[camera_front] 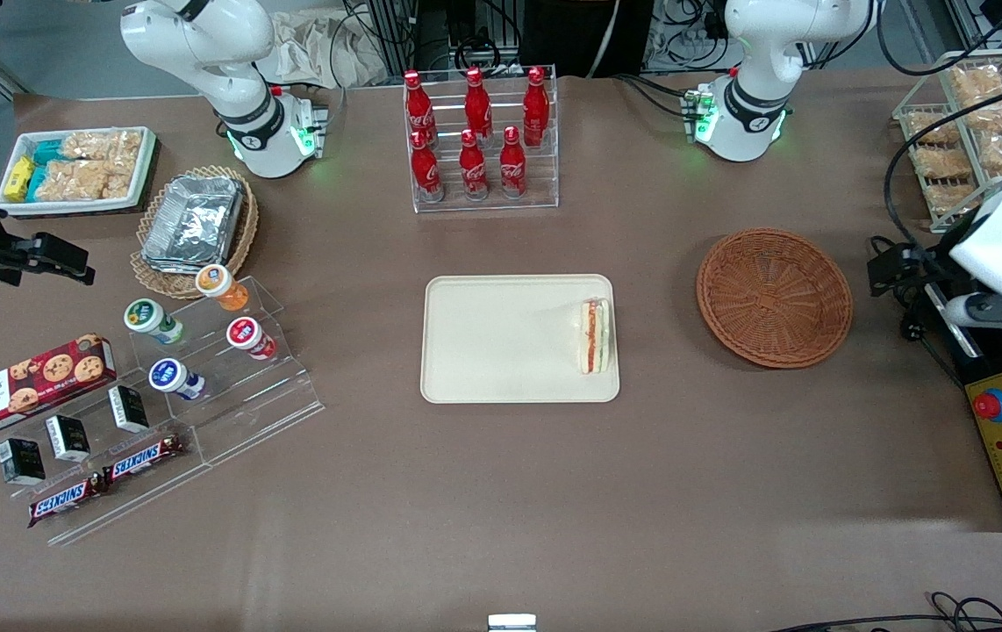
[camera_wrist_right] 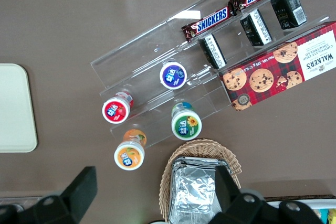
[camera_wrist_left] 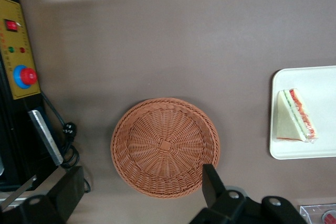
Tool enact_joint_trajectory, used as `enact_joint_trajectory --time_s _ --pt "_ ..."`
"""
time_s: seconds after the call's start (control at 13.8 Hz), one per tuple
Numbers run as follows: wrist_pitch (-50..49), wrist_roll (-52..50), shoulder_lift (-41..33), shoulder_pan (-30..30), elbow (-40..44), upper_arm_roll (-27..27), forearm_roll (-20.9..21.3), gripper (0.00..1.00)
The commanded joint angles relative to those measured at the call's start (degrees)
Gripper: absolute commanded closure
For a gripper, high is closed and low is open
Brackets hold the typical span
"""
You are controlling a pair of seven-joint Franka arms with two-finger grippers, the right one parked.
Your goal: Place sandwich from basket to tray
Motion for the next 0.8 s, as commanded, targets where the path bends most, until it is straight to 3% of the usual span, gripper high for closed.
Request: enact_joint_trajectory --time_s 0.0,0.72 --pt "-1.9 0.5 0.8 1.2 2.5 -0.8 0.2 0.0" --pt "-1.9 -0.1 0.8 1.2 2.4 -0.9 0.1 0.0"
